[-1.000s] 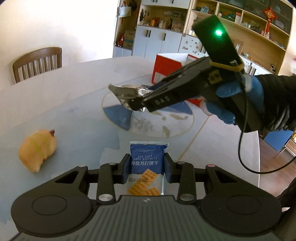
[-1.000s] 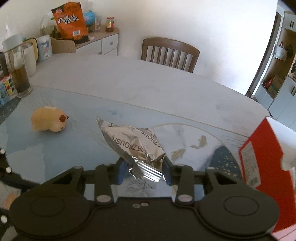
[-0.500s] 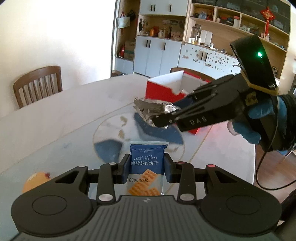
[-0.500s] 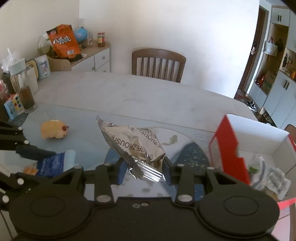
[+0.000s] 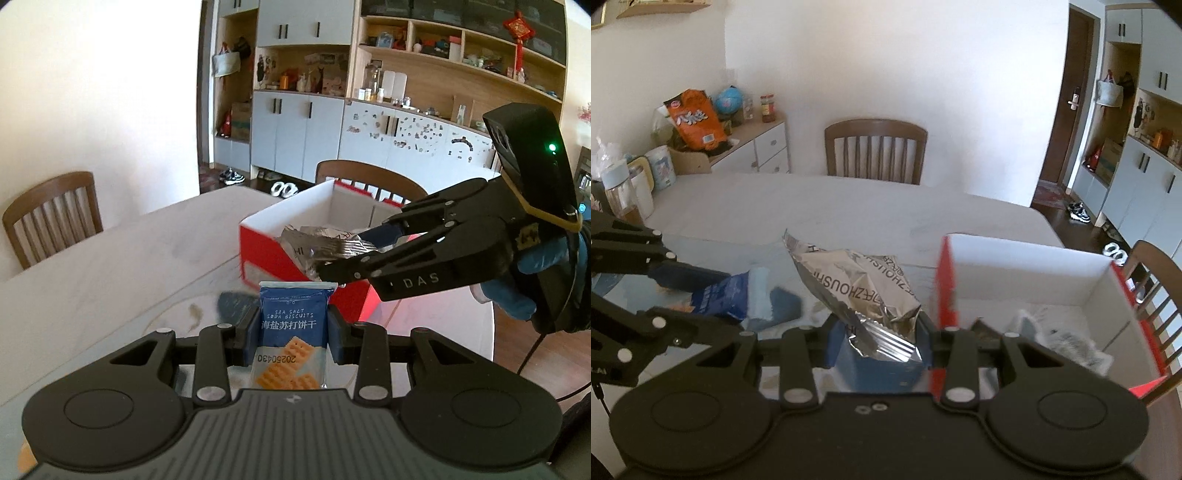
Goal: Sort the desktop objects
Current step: 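Carry the biscuit packet and foil bag over the red shoebox with both tools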
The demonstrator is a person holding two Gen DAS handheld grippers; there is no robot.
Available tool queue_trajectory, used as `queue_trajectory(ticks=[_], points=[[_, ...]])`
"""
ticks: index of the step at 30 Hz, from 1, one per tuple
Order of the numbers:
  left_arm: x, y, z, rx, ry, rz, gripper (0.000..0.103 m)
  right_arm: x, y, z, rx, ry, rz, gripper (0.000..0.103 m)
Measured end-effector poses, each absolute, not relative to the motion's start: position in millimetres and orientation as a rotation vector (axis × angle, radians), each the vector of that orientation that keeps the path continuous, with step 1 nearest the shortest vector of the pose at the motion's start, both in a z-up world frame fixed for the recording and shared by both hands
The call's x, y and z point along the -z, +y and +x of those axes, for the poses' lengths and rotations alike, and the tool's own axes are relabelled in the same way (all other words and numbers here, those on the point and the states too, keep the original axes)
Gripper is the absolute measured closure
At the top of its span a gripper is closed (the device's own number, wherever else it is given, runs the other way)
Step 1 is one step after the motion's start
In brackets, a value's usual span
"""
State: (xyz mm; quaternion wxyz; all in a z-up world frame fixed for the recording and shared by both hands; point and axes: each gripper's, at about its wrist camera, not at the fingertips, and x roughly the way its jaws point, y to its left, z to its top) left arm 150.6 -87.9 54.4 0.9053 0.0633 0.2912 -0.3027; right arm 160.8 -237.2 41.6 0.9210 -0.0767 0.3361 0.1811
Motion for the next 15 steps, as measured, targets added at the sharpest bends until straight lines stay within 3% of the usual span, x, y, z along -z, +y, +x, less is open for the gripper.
queue_trajectory(ticks=[15], points=[[-65.6, -189.4, 187.6, 0.662, 0.585, 0.174, 0.068, -51.6, -335.7, 181.8, -0.315, 0.666, -0.141, 0.064]])
